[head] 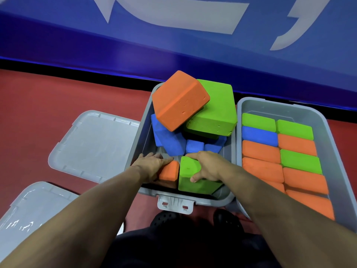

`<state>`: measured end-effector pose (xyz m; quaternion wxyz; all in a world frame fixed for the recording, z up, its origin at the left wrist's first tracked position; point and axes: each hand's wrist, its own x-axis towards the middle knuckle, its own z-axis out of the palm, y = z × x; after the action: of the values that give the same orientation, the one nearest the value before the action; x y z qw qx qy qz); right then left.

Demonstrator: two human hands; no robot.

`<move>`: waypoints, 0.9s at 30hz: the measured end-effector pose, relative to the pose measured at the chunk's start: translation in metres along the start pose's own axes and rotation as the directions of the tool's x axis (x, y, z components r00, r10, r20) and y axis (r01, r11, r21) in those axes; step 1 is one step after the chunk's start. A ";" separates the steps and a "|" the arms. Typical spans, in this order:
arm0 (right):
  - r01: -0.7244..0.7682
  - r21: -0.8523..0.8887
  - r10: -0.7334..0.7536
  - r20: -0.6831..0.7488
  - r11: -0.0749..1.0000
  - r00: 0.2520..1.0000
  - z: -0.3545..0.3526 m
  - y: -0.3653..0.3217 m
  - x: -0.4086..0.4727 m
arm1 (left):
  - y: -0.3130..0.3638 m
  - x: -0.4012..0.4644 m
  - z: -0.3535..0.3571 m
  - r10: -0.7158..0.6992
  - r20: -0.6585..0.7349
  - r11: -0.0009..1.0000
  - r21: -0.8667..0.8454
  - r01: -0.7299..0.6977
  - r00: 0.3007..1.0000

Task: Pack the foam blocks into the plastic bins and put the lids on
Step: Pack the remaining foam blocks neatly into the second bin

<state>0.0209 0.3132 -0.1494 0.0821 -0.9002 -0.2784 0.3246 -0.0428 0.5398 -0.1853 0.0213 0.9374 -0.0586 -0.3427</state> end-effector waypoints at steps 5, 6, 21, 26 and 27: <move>-0.034 0.021 0.034 0.000 0.999 0.999 0.006 0.008 -0.007 | 0.000 -0.002 -0.002 -0.005 -0.007 0.999 -0.035 0.005 1.000; -0.040 0.020 0.040 0.005 0.999 0.999 0.011 0.008 -0.006 | 0.000 -0.002 -0.002 -0.006 -0.009 0.999 -0.033 0.005 1.000; -0.123 0.021 0.123 0.020 0.992 0.992 0.048 0.016 0.020 | 0.012 0.009 -0.001 0.027 -0.003 0.999 -0.026 -0.027 1.000; -0.139 0.023 0.138 0.022 0.990 0.990 0.059 0.015 0.034 | 0.004 0.009 0.008 0.029 -0.042 0.999 -0.027 -0.031 0.999; -0.138 0.029 0.138 0.012 0.990 0.990 0.060 0.015 0.036 | 0.002 0.010 0.011 0.032 -0.044 0.999 -0.037 -0.034 0.998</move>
<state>0.0124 0.3186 -0.2200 0.0714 -0.9144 -0.2109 0.3382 -0.0422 0.5363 -0.1996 0.0458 0.9430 -0.0672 -0.3227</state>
